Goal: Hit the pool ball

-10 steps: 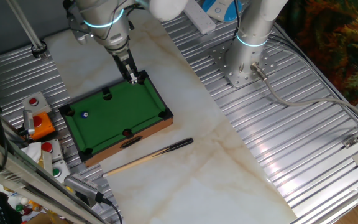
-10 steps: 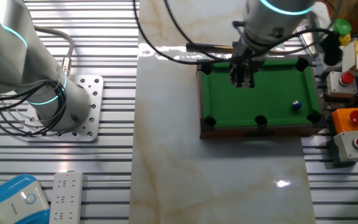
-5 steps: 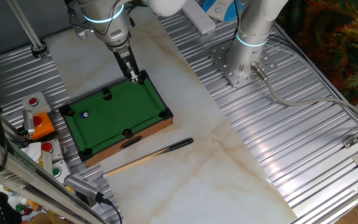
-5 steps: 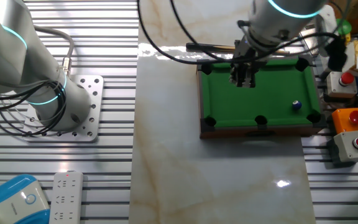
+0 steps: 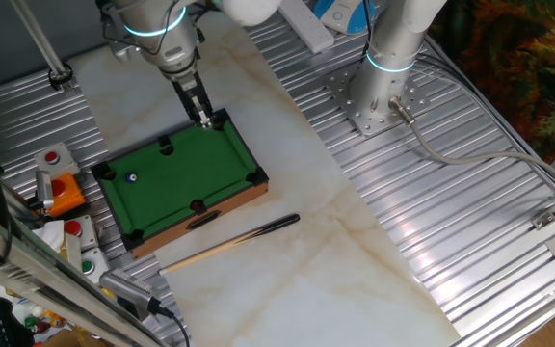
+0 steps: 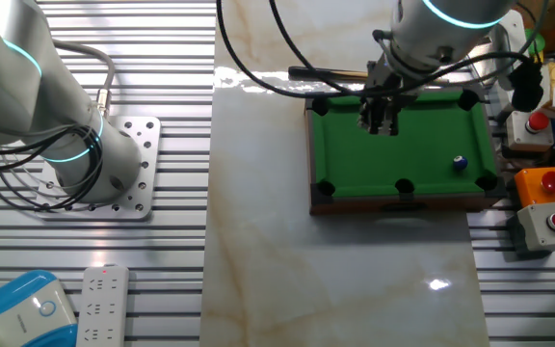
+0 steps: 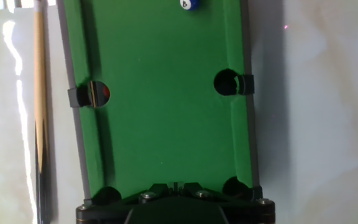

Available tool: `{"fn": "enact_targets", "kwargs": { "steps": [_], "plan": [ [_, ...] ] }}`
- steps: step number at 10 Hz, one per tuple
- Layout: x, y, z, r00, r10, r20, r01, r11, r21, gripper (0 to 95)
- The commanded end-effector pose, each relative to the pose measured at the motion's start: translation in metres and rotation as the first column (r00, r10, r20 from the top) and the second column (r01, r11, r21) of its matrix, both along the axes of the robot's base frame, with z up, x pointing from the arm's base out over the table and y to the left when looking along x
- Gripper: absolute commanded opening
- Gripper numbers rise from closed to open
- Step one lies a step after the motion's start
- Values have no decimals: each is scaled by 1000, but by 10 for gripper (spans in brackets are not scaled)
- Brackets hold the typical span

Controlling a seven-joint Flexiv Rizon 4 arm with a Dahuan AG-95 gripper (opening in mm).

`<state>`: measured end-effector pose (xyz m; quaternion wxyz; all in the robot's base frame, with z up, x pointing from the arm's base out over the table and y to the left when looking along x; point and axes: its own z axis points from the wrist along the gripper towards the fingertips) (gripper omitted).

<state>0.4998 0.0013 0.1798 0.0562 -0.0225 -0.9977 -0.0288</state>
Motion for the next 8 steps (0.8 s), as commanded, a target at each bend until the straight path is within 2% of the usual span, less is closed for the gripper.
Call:
{"fn": "enact_targets", "kwargs": {
  "steps": [1, 5, 8],
  "plan": [
    [-1, 0, 1, 1000, 22, 10, -22, 1000, -10, 0],
    [-1, 0, 1, 999, 31, 10, -31, 999, -21, 0],
    [-1, 0, 1, 999, 50, -3, -50, 999, -17, 0]
  ]
}}
